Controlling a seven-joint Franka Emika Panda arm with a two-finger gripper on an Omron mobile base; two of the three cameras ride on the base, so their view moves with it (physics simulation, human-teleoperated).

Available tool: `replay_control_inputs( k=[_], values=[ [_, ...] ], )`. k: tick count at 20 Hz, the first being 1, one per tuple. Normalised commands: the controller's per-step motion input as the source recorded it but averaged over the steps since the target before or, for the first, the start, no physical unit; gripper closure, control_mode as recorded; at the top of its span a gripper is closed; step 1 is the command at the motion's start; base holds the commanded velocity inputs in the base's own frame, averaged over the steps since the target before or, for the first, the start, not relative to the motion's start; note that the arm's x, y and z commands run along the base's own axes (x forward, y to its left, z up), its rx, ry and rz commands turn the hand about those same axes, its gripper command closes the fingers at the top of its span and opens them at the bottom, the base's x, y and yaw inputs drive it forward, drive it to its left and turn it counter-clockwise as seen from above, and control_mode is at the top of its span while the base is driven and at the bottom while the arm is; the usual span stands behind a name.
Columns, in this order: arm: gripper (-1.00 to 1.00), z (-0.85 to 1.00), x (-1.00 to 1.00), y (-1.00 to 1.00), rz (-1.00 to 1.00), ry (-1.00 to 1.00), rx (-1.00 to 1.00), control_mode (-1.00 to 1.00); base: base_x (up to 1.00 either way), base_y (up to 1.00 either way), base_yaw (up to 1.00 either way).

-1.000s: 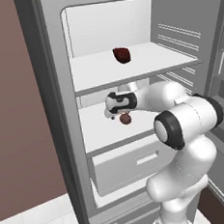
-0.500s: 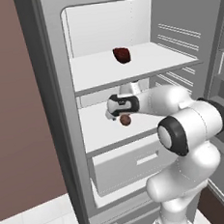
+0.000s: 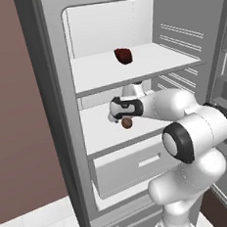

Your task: Pick the egg and butter from the fridge and place them by the bowl for mixing.

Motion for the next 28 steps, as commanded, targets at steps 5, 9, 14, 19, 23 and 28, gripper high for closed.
replay_control_inputs(
  k=[5, 9, 14, 19, 23, 28],
  values=[
    [-1.0, 0.0, -0.41, 0.0, -0.01, 0.01, 0.0, -1.0, 0.0, 0.0, 0.0],
    [-1.0, 0.0, -0.21, 0.0, -0.01, 0.01, 0.0, -1.0, 0.0, 0.0, 0.0],
    [-1.0, -0.01, 0.0, 0.0, 0.0, 0.0, 0.0, -1.0, 0.0, 0.0, 0.0],
    [-1.0, -0.08, 0.01, 0.0, 0.0, 0.0, -0.02, -1.0, 0.0, 0.0, 0.0],
    [-1.0, -0.28, 0.0, 0.0, -0.03, 0.01, -0.04, -1.0, 0.0, 0.0, 0.0],
    [-1.0, -0.33, 0.0, 0.0, -0.1, 0.02, -0.04, -1.0, 0.0, 0.0, 0.0]
  ],
)
